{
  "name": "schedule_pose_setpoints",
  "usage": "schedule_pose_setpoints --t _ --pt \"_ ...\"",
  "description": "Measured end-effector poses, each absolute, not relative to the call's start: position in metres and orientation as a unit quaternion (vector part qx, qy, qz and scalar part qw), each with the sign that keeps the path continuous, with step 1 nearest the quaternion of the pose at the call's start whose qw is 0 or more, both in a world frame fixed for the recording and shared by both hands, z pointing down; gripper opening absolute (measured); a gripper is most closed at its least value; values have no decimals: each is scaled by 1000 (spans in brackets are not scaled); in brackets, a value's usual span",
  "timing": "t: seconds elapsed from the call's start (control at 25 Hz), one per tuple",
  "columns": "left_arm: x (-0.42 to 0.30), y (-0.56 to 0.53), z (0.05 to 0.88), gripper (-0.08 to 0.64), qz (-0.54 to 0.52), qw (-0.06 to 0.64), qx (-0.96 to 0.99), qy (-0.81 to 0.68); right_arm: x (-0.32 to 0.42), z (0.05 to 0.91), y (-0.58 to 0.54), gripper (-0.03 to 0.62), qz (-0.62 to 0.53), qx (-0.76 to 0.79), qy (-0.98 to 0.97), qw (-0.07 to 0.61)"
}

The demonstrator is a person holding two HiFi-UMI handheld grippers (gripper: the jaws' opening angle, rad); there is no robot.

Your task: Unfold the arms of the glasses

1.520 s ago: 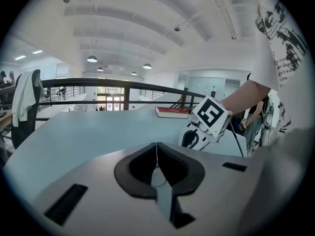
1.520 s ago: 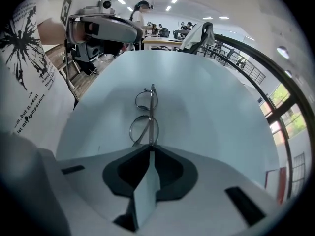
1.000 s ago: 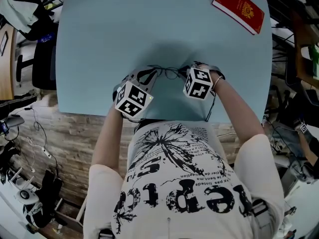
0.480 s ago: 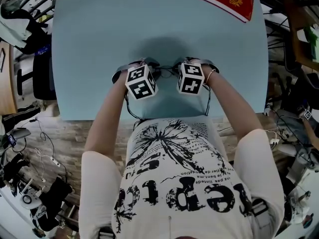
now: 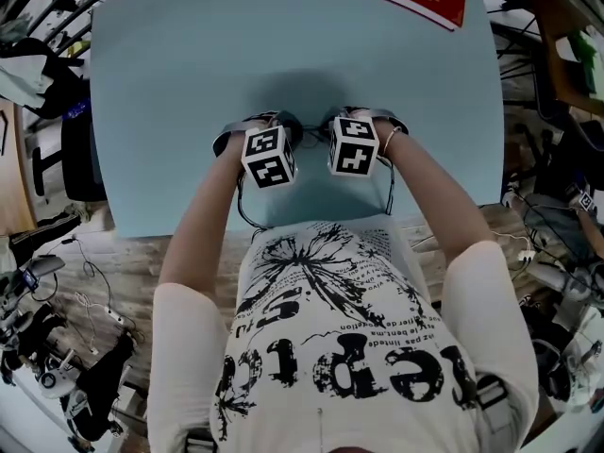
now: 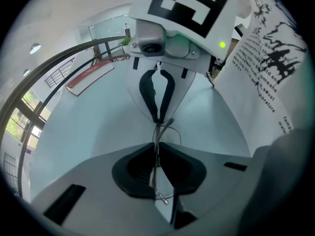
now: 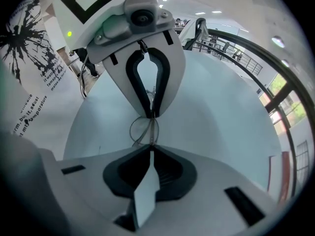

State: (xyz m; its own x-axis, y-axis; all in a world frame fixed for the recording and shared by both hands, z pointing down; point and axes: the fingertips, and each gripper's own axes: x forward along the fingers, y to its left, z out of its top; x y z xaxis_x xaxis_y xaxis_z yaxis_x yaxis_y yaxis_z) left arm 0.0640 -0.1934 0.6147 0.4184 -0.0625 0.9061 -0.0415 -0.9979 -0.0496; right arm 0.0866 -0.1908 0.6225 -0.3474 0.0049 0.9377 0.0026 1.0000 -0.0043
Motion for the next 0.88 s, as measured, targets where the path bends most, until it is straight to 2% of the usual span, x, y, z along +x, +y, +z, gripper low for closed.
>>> schedule_pose_setpoints --t 0.32,0.56,0.88 --pt "66 -191 608 40 -497 -38 -867 23 91 624 -190 35 2 -3 -818 575" --pt "64 -187 586 38 -450 -42 -892 25 94 624 -185 35 -2 -2 -808 589" --pt "54 -182 571 29 -433 -14 -900 37 100 626 -181 35 6 4 -806 592"
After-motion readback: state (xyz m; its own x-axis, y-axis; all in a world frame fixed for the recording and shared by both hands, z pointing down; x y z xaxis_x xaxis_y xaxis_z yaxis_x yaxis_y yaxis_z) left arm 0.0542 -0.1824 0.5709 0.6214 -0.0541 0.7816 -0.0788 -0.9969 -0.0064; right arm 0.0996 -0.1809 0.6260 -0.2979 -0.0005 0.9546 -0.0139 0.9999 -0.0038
